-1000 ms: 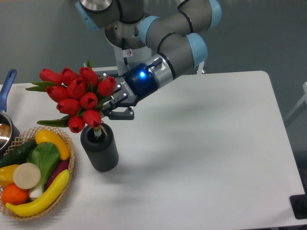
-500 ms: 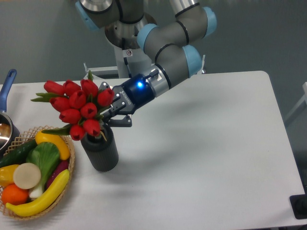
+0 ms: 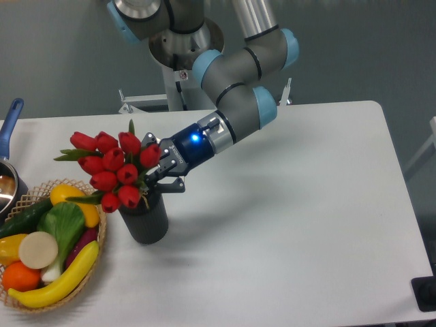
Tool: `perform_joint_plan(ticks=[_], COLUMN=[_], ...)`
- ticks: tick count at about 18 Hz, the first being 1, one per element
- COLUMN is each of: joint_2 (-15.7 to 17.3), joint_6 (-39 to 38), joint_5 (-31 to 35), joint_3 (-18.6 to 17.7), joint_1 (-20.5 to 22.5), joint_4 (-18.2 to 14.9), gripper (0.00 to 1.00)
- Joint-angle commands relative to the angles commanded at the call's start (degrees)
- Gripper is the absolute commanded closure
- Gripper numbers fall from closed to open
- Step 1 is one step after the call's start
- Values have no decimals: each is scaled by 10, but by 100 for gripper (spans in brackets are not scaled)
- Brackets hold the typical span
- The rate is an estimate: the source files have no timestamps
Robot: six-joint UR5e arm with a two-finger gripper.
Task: Insert the flowers into the vase
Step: 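Push the tulips deeper into the vase, holding the stems, then open the gripper to release the tulips in the vase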
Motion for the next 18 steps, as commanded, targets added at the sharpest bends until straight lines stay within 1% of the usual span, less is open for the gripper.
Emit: perform_joint_plan(ticks=[3,4,8,11,15,17,18], joint_2=[0,1,4,23,59,92,111], joint_6=[-3,-2,-1,-4,-5,-7,-11], joint_5=[0,0,0,1,1,18,38], joint_3=[-6,-10,-12,-20,-37,-46,-55], joint_1=[5,5,17,34,63,83,96], joint_4=[0,0,0,-1,-1,-3,-3], gripper=[4,1,0,0,0,0,0])
